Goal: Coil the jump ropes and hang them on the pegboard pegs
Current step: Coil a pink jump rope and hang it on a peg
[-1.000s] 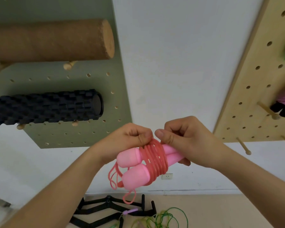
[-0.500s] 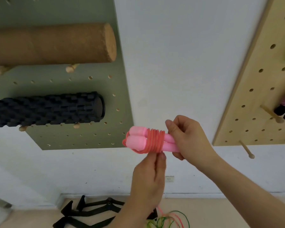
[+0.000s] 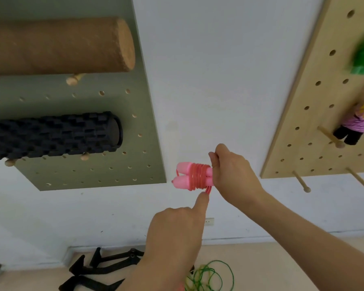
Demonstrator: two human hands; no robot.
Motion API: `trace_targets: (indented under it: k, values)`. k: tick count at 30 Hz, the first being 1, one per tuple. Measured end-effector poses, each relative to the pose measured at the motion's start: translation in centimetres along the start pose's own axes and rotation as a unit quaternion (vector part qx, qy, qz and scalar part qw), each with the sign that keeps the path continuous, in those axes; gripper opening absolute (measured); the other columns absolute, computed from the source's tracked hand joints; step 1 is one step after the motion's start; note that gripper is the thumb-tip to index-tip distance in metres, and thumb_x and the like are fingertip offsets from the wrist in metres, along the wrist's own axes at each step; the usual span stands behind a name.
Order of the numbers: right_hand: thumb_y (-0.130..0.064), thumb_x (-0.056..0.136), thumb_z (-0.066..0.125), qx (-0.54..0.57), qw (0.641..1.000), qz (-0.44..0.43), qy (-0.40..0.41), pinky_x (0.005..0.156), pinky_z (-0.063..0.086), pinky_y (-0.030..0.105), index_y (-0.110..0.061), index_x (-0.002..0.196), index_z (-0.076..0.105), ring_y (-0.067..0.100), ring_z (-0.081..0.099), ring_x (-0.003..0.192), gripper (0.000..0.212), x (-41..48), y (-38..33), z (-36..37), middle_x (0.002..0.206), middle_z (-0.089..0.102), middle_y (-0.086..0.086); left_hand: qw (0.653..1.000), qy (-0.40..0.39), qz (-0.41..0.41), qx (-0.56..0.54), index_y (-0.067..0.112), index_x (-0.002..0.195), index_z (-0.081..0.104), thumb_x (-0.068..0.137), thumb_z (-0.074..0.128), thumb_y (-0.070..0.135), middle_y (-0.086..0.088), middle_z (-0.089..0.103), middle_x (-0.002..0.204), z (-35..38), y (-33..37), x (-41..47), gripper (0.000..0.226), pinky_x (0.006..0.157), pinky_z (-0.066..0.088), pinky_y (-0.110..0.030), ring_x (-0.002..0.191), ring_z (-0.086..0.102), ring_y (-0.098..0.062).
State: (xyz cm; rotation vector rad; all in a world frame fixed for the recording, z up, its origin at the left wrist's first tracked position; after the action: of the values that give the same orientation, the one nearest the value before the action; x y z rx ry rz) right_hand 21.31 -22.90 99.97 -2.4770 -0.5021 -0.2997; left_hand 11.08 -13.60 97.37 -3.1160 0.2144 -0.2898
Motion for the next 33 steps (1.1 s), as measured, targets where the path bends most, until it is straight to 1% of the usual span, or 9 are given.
trace_targets:
  k: [3, 6, 11, 14, 16, 20, 23, 27, 33]
  values:
    - [-0.030, 0.104, 0.031, -0.046, 0.998, -0.030, -0.035, 0.055, 0.029, 0.034, -0.013, 0.083, 0.031, 0.025, 0.040, 0.055, 0.027, -0.3, -0.7, 0.3, 0.060, 0.038, -0.004, 0.996, 0.027, 0.051, 0.070, 0.023, 0.094, 0.074, 0.028, 0.083, 0.006, 0.002, 0.027, 0.038, -0.4, -0.2, 0.0, 0.069, 0.046, 0.004, -0.017, 0.032, 0.019, -0.018]
    - [-0.033, 0.104, 0.029, -0.084, 0.993, -0.040, -0.073, 0.056, 0.030, 0.034, -0.014, 0.080, 0.030, 0.026, 0.041, 0.057, 0.030, -0.7, -0.5, 0.8, 0.062, 0.037, -0.002, 0.988, 0.071, 0.107, 0.090, 0.023, 0.070, 0.068, 0.047, 0.084, 0.010, 0.005, 0.043, 0.049, -1.8, 0.0, -0.2, 0.031, 0.042, 0.016, -0.021, 0.041, 0.038, -0.015]
    - [-0.036, 0.102, 0.034, -0.056, 0.986, -0.093, -0.123, 0.053, 0.037, 0.038, -0.021, 0.064, 0.026, 0.022, 0.039, 0.051, 0.041, -2.2, -1.6, 0.0, 0.055, 0.043, 0.001, 0.974, 0.139, 0.175, 0.024, 0.022, 0.069, 0.064, 0.079, 0.069, 0.037, 0.008, 0.054, 0.068, -3.8, -0.7, 0.7, 0.019, 0.037, 0.033, -0.022, 0.055, 0.047, -0.013]
    - [-0.039, 0.100, 0.037, 0.023, 0.987, -0.100, -0.126, 0.053, 0.038, 0.035, -0.020, 0.061, 0.034, 0.023, 0.042, 0.050, 0.043, -2.5, -2.2, -1.2, 0.055, 0.048, 0.004, 0.977, 0.088, 0.145, -0.130, 0.029, 0.074, 0.069, 0.084, 0.049, 0.050, 0.014, 0.063, 0.069, -4.9, -1.9, 2.1, 0.030, 0.047, 0.042, -0.023, 0.058, 0.053, -0.004]
    - [-0.038, 0.100, 0.039, 0.070, 0.983, -0.102, -0.137, 0.050, 0.039, 0.031, -0.021, 0.060, 0.038, 0.021, 0.044, 0.049, 0.044, -2.8, -2.5, -1.7, 0.054, 0.050, 0.004, 0.965, 0.043, 0.078, -0.245, 0.032, 0.079, 0.073, 0.080, 0.062, 0.050, 0.018, 0.068, 0.070, -5.1, -3.0, 3.0, 0.021, 0.055, 0.043, -0.023, 0.062, 0.056, -0.004]
    - [-0.041, 0.097, 0.041, 0.148, 0.973, -0.110, -0.136, 0.048, 0.034, 0.017, -0.023, 0.057, 0.040, 0.009, 0.041, 0.046, 0.043, -3.3, -3.6, -2.6, 0.048, 0.044, -0.009, 0.862, -0.055, -0.005, -0.503, 0.024, 0.078, 0.078, 0.074, 0.077, 0.030, 0.000, 0.073, 0.068, -4.0, -3.9, 4.2, 0.007, 0.065, 0.053, -0.031, 0.063, 0.065, -0.010]
    - [-0.037, 0.096, 0.045, 0.222, 0.965, -0.089, -0.108, 0.047, 0.036, 0.011, -0.019, 0.060, 0.043, 0.003, 0.046, 0.047, 0.041, -2.8, -3.9, -4.0, 0.049, 0.050, -0.020, 0.814, -0.115, 0.023, -0.568, 0.011, 0.074, 0.075, 0.078, 0.070, 0.049, -0.013, 0.068, 0.066, -3.2, -3.7, 4.7, 0.038, 0.061, 0.046, -0.030, 0.061, 0.058, -0.015]
    - [-0.026, 0.097, 0.052, 0.279, 0.950, -0.078, -0.118, 0.039, 0.031, 0.011, -0.013, 0.067, 0.051, 0.005, 0.041, 0.037, 0.033, -2.6, -4.8, -5.1, 0.042, 0.044, -0.014, 0.731, -0.199, 0.061, -0.650, 0.018, 0.066, 0.069, 0.074, 0.066, 0.058, 0.006, 0.062, 0.059, -3.0, -2.7, 4.6, 0.042, 0.054, 0.043, -0.016, 0.052, 0.054, -0.004]
    - [-0.027, 0.097, 0.053, 0.335, 0.933, -0.049, -0.120, 0.032, 0.032, 0.020, -0.010, 0.074, 0.062, 0.014, 0.039, 0.030, 0.030, -2.1, -4.6, -5.2, 0.041, 0.043, -0.006, 0.664, -0.150, 0.023, -0.732, 0.015, 0.061, 0.068, 0.055, 0.081, 0.061, 0.005, 0.055, 0.054, -1.2, -3.0, 5.5, 0.048, 0.048, 0.041, -0.016, 0.045, 0.048, -0.004]
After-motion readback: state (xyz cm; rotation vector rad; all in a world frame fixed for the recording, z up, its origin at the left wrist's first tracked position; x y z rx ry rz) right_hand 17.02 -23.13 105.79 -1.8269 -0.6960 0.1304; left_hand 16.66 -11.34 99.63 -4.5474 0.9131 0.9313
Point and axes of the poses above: each hand's wrist, its own x-axis towards the middle knuckle, its own z-axis out of the palm, y = z × x, the point moved 7 cm from there along x, towards the middle knuckle
